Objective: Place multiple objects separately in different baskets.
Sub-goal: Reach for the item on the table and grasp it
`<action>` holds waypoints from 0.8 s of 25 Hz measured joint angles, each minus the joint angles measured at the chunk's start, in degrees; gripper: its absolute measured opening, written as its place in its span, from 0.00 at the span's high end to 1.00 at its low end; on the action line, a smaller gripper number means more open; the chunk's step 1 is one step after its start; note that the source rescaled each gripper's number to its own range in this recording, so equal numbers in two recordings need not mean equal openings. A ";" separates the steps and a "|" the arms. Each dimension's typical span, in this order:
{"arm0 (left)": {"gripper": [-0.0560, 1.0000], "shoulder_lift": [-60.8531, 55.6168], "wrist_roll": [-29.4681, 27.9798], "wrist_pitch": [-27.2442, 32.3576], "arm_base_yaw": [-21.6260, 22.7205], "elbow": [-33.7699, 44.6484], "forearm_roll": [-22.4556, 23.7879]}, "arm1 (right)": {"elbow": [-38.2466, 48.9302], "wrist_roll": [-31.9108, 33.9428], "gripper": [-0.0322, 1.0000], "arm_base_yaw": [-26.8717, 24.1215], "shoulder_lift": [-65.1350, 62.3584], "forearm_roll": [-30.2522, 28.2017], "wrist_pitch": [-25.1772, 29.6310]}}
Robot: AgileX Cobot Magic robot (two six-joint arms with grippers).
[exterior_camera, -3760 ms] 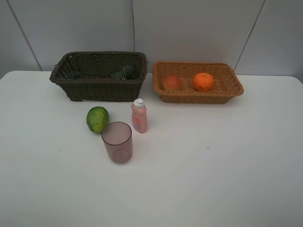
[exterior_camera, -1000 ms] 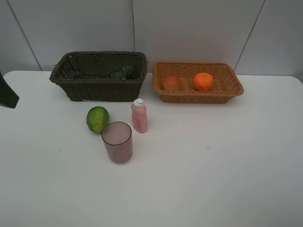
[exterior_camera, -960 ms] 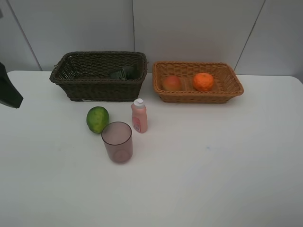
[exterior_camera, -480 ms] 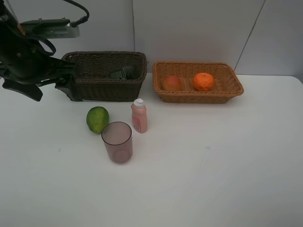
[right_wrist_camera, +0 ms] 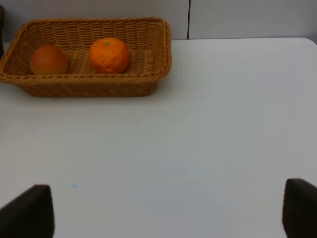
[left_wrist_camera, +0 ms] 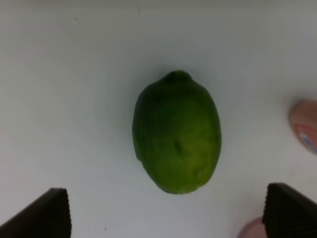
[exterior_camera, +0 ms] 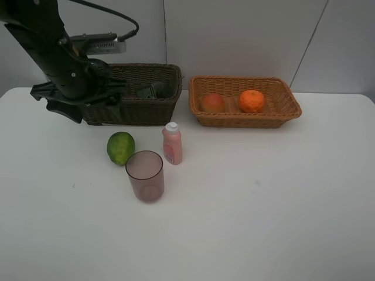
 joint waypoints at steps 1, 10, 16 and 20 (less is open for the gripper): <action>0.00 1.31 -0.40 -0.52 0.00 -0.14 0.07 | 0.00 0.00 0.00 0.00 0.00 0.00 0.00; 0.00 10.18 -2.63 -8.01 -1.81 -0.63 0.21 | 0.00 0.00 0.00 0.00 0.00 0.00 0.00; 0.00 12.99 -2.99 -9.77 -1.97 -1.40 1.29 | 0.00 0.00 0.00 0.00 0.00 0.00 0.00; 0.00 13.81 -3.31 -10.17 -1.97 -1.78 2.45 | 0.00 0.00 0.00 0.00 0.00 0.00 0.00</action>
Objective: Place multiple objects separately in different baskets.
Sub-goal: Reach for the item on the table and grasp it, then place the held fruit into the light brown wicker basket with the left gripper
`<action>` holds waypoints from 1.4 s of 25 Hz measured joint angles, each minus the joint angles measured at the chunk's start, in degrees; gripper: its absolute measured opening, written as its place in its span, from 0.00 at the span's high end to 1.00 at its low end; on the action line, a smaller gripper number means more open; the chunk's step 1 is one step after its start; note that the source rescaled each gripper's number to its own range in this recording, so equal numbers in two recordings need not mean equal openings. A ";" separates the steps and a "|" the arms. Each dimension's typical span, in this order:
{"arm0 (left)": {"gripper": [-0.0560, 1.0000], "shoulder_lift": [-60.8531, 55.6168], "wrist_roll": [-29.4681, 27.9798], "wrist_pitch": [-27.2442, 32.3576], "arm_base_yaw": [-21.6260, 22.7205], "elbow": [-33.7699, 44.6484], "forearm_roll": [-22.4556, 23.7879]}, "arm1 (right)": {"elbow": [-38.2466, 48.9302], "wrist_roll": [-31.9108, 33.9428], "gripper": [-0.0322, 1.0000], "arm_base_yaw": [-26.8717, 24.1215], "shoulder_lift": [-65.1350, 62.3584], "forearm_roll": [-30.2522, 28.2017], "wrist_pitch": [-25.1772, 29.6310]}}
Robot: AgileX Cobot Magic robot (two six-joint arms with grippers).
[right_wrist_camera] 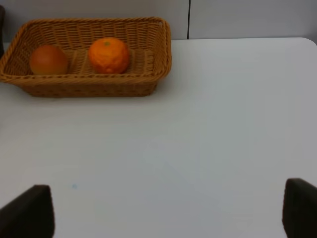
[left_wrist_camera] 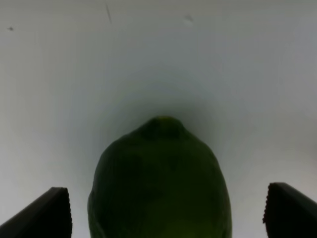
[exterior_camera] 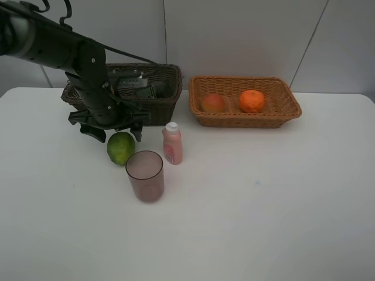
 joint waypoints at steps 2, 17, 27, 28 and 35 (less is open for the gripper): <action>0.00 0.05 -0.50 -0.09 0.00 0.00 0.53 | 0.00 0.00 0.00 0.00 0.00 0.00 0.00; 0.00 4.95 -0.96 -1.60 0.00 0.00 0.69 | 0.00 0.00 0.00 0.00 0.00 0.00 0.00; 0.22 5.68 -1.01 -1.42 0.00 0.00 0.69 | 0.00 0.00 0.00 0.00 0.00 0.00 0.00; 0.22 5.68 -1.01 -1.42 0.00 0.00 0.69 | 0.00 0.00 0.00 0.00 0.00 0.00 0.00; 0.22 5.68 -1.01 -1.42 0.00 0.00 0.69 | 0.00 0.00 0.00 0.00 0.00 0.00 0.00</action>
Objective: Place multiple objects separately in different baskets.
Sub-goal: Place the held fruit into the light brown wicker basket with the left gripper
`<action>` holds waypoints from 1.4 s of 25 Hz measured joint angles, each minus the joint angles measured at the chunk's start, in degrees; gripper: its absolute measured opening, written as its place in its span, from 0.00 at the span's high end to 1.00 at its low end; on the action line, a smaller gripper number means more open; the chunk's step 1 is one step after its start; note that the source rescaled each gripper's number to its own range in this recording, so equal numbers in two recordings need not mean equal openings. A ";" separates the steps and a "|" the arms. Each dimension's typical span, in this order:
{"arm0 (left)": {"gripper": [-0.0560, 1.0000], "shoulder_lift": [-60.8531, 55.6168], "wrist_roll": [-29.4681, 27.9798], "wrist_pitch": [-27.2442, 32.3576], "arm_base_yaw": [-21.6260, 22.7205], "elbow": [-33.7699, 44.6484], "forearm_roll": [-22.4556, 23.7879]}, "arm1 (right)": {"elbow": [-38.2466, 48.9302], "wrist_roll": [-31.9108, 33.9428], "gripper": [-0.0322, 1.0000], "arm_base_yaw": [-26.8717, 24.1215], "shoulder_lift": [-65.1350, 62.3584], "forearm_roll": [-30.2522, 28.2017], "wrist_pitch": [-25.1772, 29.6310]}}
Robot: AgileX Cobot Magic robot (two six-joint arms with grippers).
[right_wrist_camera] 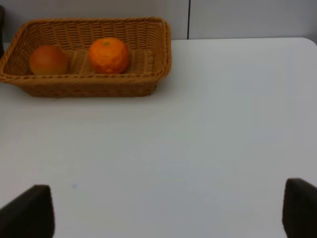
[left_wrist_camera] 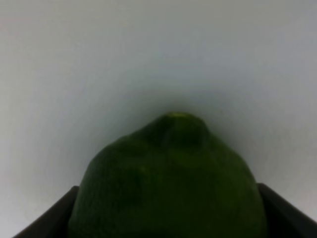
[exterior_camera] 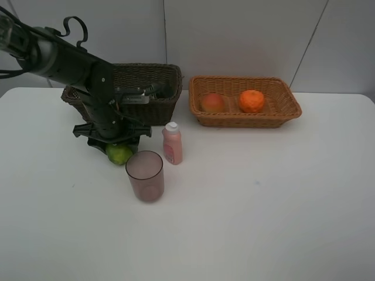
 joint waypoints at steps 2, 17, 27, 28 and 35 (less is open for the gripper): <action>0.22 0.00 0.00 0.00 0.00 0.00 0.00 | 0.00 0.00 0.00 0.00 0.00 0.00 0.00; 0.22 -6.25 7.82 18.21 -4.78 -22.44 1.08 | 0.00 0.00 0.00 0.00 0.00 0.00 0.00; 0.22 5.14 16.27 13.83 -13.42 -44.12 -0.20 | 0.00 0.00 0.00 0.00 -0.04 0.00 0.00; 0.22 6.25 17.04 11.79 -14.09 -45.07 -0.28 | 0.00 0.00 0.00 0.00 -0.04 0.00 0.00; 0.22 12.80 23.05 -9.00 -15.41 -45.93 -0.18 | 0.00 0.00 0.00 0.00 -0.04 0.00 0.00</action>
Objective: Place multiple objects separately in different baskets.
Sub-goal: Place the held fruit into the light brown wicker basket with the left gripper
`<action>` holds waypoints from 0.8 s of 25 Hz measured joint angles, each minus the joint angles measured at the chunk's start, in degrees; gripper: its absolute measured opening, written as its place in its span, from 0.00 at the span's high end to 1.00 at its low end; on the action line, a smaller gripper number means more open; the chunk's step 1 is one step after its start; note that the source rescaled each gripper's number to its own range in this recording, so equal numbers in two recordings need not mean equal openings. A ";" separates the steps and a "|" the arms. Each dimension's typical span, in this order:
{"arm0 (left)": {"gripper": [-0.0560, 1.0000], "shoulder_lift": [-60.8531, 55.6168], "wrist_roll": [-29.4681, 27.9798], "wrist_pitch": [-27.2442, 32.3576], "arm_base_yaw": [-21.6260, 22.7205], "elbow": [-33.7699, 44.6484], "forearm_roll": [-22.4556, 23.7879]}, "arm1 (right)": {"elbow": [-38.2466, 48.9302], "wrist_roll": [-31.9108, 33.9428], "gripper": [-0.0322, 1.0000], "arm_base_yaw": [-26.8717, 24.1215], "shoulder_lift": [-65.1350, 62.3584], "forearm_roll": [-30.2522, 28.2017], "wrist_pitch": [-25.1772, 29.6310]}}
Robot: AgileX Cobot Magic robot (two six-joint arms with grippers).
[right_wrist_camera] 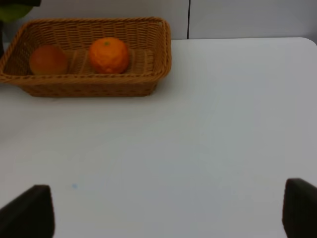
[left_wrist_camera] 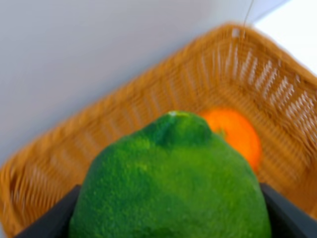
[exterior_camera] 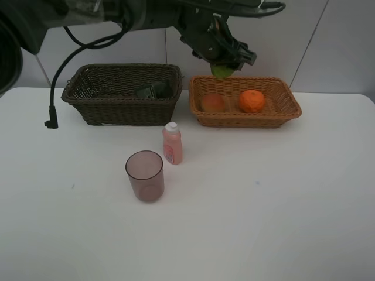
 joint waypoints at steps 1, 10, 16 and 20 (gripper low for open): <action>0.22 1.09 0.41 -2.75 0.00 0.00 0.00 | 0.00 0.00 0.00 0.00 0.00 0.00 0.00; 0.22 9.53 2.47 -21.04 0.13 0.00 0.18 | 0.00 0.00 0.00 0.00 0.00 0.00 0.00; 0.22 12.35 2.47 -22.06 0.25 0.00 0.18 | 0.00 0.00 0.00 0.00 0.00 0.00 0.00; 0.20 12.40 2.52 -21.99 0.52 0.00 0.18 | 0.00 0.00 0.00 0.00 0.00 0.00 0.00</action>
